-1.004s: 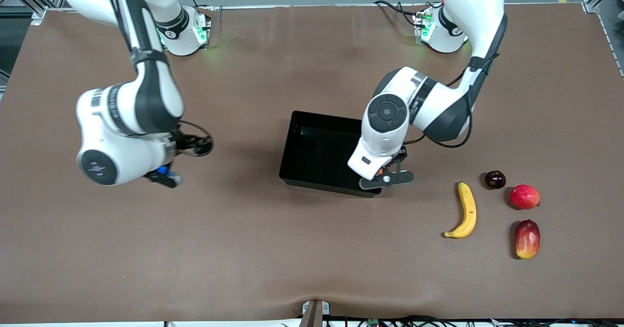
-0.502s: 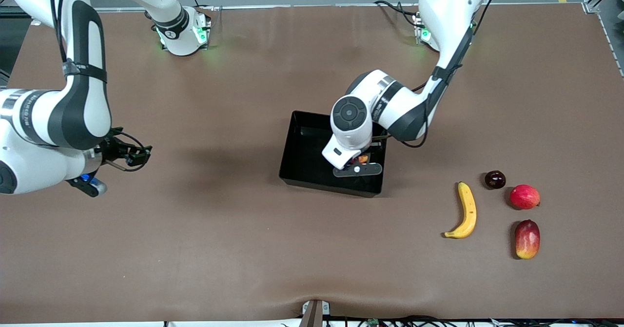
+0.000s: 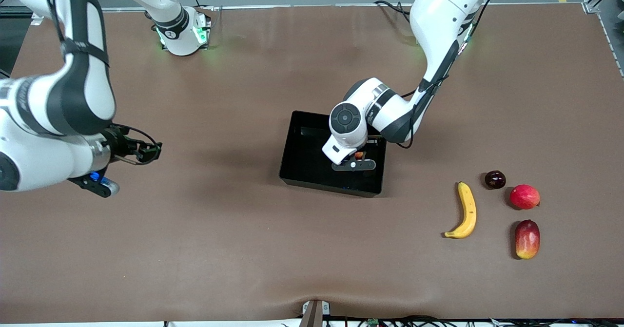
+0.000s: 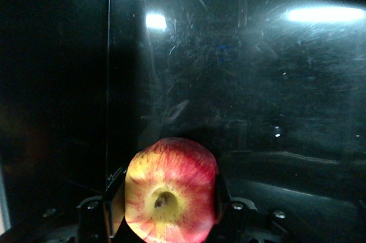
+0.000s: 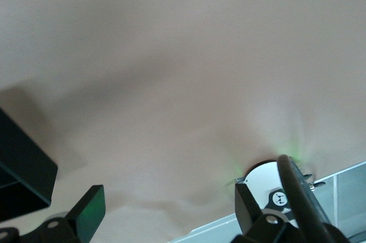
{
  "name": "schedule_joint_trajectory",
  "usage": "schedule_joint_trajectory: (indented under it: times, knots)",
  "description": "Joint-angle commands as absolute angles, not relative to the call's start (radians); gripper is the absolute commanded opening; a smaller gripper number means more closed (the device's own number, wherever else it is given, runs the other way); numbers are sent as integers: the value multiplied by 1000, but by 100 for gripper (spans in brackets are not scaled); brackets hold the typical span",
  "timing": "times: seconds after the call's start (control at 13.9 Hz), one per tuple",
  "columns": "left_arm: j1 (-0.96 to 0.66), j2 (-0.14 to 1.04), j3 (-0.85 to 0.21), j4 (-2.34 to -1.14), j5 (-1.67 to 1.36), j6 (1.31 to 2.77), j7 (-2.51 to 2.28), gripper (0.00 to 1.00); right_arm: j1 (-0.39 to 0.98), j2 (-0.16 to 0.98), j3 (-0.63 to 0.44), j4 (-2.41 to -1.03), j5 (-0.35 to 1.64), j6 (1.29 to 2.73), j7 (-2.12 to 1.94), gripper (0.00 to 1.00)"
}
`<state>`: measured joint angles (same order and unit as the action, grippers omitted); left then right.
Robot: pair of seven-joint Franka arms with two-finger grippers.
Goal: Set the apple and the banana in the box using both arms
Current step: 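Release the apple into the box while the right gripper withdraws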
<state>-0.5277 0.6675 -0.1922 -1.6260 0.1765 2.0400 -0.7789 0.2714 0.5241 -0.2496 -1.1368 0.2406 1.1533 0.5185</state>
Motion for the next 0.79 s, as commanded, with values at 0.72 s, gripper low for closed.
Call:
schedule_joint_trajectory:
  times: [0.72]
  knots:
    - [-395, 453, -181, -1605, 192, 1910, -688, 100, 94, 134, -26, -1363, 25, 1257, 77, 100]
